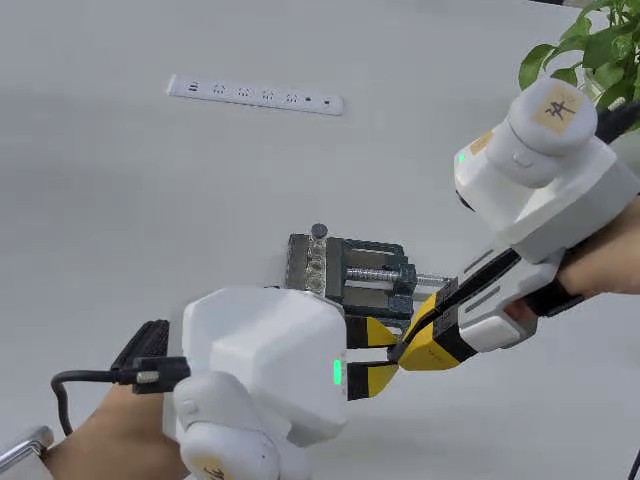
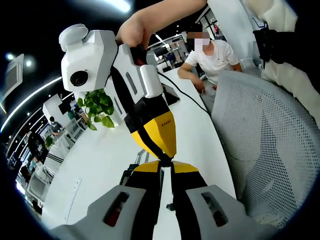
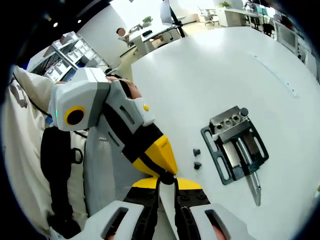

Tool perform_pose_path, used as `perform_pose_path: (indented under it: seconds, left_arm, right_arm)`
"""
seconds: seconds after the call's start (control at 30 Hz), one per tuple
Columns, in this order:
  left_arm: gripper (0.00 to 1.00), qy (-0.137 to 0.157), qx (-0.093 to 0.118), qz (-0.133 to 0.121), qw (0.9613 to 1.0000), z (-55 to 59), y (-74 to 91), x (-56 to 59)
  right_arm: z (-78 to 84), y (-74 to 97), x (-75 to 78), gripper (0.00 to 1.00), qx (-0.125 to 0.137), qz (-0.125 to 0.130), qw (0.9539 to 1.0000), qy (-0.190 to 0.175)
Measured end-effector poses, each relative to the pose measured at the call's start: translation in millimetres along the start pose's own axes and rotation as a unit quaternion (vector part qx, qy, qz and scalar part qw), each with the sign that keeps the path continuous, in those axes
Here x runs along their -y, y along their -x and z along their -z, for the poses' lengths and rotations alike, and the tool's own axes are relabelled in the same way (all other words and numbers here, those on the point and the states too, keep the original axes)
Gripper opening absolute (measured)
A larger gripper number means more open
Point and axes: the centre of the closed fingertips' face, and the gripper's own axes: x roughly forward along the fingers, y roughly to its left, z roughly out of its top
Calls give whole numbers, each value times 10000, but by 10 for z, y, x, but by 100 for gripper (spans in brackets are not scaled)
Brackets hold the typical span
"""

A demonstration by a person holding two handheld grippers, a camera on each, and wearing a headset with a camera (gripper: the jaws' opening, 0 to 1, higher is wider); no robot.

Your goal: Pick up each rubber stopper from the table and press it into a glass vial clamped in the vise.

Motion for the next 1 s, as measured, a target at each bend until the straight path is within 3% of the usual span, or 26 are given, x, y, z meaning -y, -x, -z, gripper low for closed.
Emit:
perform_pose_path:
  seconds: [0.2,0.3,0.37,0.4,0.47,0.5,0.57,0.7,0.87,0.9,1.0]
  left_arm:
    - [3,506,95,-35,9987,22,20,-27]
    - [3,789,164,-47,9967,31,25,-35]
    - [3,1085,226,-74,9938,44,32,-45]
    - [3,1250,259,-118,9918,60,39,-66]
    - [3,1476,301,-142,9885,77,49,-86]
    - [3,1675,369,-131,9851,76,56,-96]
    - [3,1843,417,-137,9819,88,69,-123]
    - [3,1965,463,-83,9794,89,85,-135]
    - [3,2092,577,11,9762,40,95,-121]
    - [3,2086,592,38,9762,26,93,-112]
    - [3,2230,718,31,9722,-28,99,-122]
  right_arm:
    - [-18,2,-25,7,114,45,9999,105]
    - [-9,13,-4,8,86,119,9988,458]
    - [3,39,60,14,27,306,9958,861]
    - [29,54,68,19,-51,350,9948,954]
    - [19,71,79,21,-5,450,9939,1010]
    - [17,86,78,21,-9,492,9924,1128]
    - [-3,108,99,23,48,577,9887,1383]
    - [-51,139,41,23,129,553,9778,2016]
    - [-100,151,-16,21,223,527,9708,2328]
    - [-119,152,-34,20,248,515,9671,2479]
    - [-131,156,-42,17,242,557,9618,2668]
